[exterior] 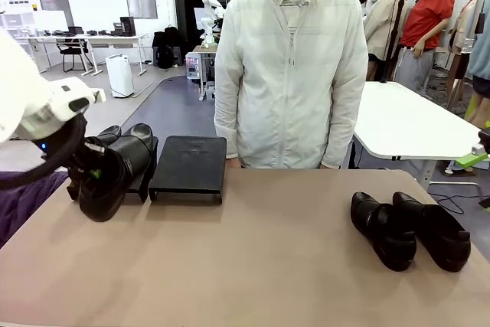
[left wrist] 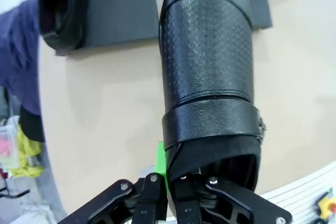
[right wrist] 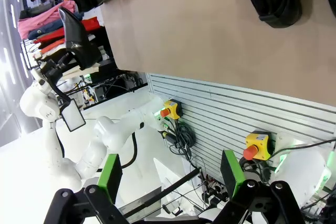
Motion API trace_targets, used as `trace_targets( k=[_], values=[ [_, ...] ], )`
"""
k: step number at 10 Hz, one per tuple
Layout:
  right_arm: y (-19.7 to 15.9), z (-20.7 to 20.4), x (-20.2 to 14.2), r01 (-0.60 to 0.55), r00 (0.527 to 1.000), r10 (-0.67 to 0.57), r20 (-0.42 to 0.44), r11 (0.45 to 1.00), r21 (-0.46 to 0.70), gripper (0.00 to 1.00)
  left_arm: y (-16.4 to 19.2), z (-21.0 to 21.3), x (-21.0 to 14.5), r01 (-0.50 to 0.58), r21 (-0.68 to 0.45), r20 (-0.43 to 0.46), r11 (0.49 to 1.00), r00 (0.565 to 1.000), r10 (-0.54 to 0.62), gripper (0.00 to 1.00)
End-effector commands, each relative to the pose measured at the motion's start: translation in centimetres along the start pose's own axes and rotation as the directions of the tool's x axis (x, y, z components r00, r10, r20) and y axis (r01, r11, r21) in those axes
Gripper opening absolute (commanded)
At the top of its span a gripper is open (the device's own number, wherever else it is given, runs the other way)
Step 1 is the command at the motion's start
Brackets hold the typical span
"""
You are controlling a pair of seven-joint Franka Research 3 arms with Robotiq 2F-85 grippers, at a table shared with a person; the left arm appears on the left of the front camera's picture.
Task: Organize the shoes by placing them on the stand.
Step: Place the Shoe from the middle of the table onto the Shoes Stand.
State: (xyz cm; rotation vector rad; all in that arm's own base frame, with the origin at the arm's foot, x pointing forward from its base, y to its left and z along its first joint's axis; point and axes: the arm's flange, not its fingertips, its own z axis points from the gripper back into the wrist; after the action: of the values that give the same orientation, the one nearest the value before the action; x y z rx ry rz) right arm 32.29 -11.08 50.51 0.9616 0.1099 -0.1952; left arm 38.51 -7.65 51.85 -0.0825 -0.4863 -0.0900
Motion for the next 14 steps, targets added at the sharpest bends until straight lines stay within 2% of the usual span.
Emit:
trace_targets(
  k=[1,2,3,4,7,14],
  values=[
    [0.3,0.3,0.1,-0.021,1.0,0.021,-0.002,1.0,0.018,1.0,3.1,-1.0,8.9,-0.06,0.03,-0.04,0.998,0.997,0.061,0.0],
    [0.3,0.3,0.1,-0.021,1.0,0.021,-0.002,1.0,0.018,1.0,4.5,-2.7,12.1,-0.07,0.024,-0.034,0.997,0.997,0.07,0.0],
    [0.3,0.3,0.1,-0.021,1.0,0.021,-0.002,1.0,0.018,1.0,5.5,-4.5,14.6,-0.097,0.048,0.008,0.994,0.995,0.096,0.0],
    [0.3,0.3,0.1,-0.021,1.0,0.021,-0.002,1.0,0.018,1.0,6.7,-6.6,16.7,-0.082,0.016,-0.017,0.996,0.996,0.082,0.0],
    [0.3,0.3,0.1,-0.021,1.0,0.021,-0.002,1.0,0.018,1.0,8.8,-11.3,19.8,-0.141,-0.009,-0.067,0.99,0.988,0.14,0.0],
    [0.3,0.3,0.1,-0.021,1.0,0.021,-0.002,1.0,0.018,1.0,10.1,-15.8,19.6,-0.162,-0.047,-0.204,0.986,0.967,0.149,0.0]
  ],
)
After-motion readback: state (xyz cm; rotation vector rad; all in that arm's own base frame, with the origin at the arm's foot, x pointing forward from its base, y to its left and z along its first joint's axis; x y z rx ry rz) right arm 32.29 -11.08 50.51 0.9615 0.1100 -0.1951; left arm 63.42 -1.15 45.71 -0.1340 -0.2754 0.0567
